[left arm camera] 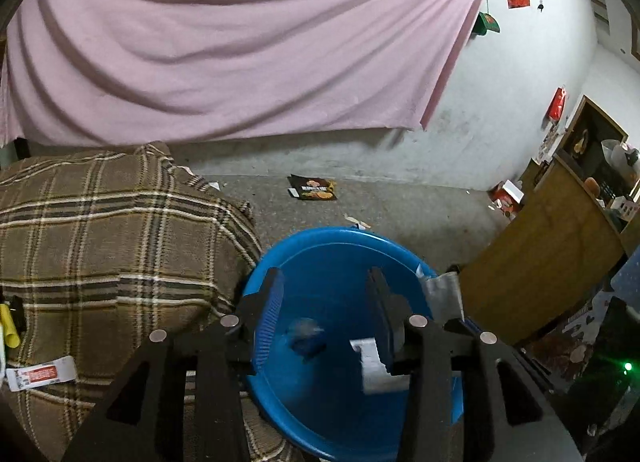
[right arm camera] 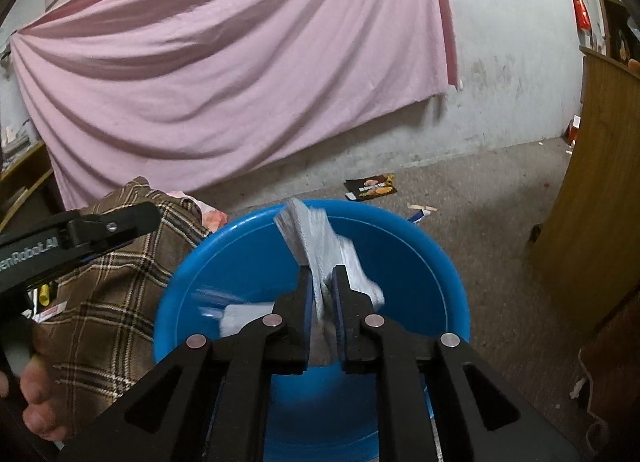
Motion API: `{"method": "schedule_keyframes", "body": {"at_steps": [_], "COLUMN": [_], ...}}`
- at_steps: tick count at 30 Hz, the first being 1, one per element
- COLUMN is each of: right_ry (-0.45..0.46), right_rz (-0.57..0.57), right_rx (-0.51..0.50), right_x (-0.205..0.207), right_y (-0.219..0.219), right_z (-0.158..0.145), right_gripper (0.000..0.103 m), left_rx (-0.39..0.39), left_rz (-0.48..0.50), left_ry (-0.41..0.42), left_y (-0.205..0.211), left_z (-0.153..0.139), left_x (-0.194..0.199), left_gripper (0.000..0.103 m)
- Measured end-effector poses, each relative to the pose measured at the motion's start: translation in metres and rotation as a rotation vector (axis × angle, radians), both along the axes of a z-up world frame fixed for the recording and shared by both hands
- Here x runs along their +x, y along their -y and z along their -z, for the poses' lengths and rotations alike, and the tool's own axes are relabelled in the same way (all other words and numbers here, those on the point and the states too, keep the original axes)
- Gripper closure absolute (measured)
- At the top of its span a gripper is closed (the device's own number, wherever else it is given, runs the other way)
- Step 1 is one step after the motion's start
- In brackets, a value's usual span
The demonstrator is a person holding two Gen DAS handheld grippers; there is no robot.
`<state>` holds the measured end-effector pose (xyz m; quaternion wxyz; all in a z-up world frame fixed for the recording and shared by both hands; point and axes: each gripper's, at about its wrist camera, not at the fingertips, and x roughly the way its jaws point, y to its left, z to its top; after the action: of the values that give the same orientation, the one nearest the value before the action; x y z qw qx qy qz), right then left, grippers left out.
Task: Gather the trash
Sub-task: 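Carry mask and wrapper to the blue basin and open both grippers, then move both tools back over the bed toward the remaining trash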
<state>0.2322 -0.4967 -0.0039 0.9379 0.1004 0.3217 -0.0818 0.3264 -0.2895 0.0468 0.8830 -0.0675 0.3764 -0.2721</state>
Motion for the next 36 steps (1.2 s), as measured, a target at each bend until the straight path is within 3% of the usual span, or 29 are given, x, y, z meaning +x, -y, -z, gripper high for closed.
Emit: {"method": "schedule_keyframes", "body": {"at_steps": [2, 5, 9, 11, 13, 15, 19, 25, 36], "right_ry": [0.003, 0.019, 0.063, 0.112, 0.175, 0.24, 0.365, 0.537, 0.706], "right_rz": [0.001, 0.004, -0.002, -0.016, -0.023, -0.034, -0.067, -0.148, -0.241], "right_rx": [0.001, 0.001, 0.004, 0.001, -0.009, -0.005, -0.028, -0.048, -0.055], "right_x": [0.004, 0.002, -0.003, -0.008, -0.016, -0.023, -0.039, -0.061, -0.082], "right_y": [0.001, -0.003, -0.011, -0.018, -0.027, -0.034, -0.057, -0.099, -0.164], "right_z": [0.0, -0.003, -0.013, -0.023, -0.034, -0.045, -0.071, -0.101, -0.116], "right_gripper": [0.09, 0.076, 0.074, 0.071, 0.05, 0.038, 0.026, 0.0, 0.0], "left_rx": [0.002, 0.002, -0.006, -0.008, -0.009, -0.013, -0.015, -0.051, 0.027], "left_rz": [-0.01, -0.03, -0.045, -0.056, -0.084, -0.106, -0.187, -0.308, -0.41], "left_ry": [0.014, 0.041, 0.089, 0.13, 0.194, 0.262, 0.36, 0.453, 0.622], "left_y": [-0.006, -0.017, -0.033, -0.041, -0.055, -0.073, -0.105, -0.165, -0.245], "left_z": [-0.002, -0.005, -0.011, -0.017, -0.025, -0.034, -0.048, -0.061, -0.063], "left_x": [-0.004, -0.011, -0.023, -0.03, -0.043, -0.057, -0.076, -0.103, -0.152], "left_gripper": [0.064, 0.06, 0.058, 0.048, 0.035, 0.027, 0.003, 0.002, 0.002]}}
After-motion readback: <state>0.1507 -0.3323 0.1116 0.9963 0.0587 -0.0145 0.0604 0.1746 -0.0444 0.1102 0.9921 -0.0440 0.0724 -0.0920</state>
